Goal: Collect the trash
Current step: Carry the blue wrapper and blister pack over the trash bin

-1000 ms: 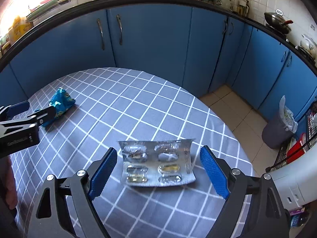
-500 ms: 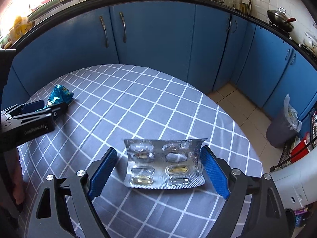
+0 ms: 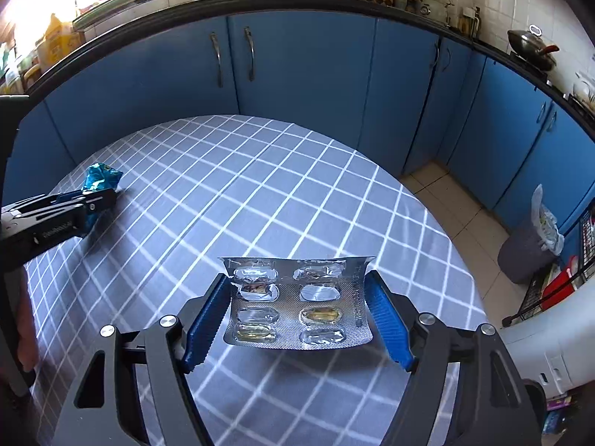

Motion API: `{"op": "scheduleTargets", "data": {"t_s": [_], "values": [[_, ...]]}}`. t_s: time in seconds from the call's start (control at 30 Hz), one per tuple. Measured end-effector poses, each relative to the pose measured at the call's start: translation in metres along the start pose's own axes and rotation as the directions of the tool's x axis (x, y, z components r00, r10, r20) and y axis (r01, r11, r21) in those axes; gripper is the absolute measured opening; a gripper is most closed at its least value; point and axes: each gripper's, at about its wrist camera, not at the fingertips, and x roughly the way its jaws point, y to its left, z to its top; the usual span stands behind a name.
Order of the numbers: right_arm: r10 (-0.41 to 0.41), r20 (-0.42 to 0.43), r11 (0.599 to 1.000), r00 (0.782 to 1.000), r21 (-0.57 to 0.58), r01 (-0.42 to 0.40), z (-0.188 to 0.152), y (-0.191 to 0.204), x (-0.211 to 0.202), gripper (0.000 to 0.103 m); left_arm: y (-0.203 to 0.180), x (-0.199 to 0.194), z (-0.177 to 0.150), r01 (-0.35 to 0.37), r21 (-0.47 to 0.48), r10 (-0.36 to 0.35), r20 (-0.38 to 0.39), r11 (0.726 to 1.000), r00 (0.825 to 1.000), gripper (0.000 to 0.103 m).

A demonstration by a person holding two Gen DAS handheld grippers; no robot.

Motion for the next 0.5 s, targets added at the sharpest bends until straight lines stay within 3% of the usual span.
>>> {"op": "scheduleTargets", "data": {"t_s": [0.23, 0.5], "values": [[-0.006, -0.003, 1.000, 1.000, -0.024, 0.006, -0.022, 0.001, -0.029, 0.072, 0.003, -0.041, -0.028, 0.020, -0.013, -0.020, 0.012, 1.000, 1.000, 0.032], [-0.029, 0.011, 0.999, 1.000, -0.040, 0.029, -0.043, -0.005, -0.064, 0.072, -0.024, -0.079, -0.056, 0.031, 0.042, -0.032, 0.032, 0.999, 0.999, 0.032]]}}
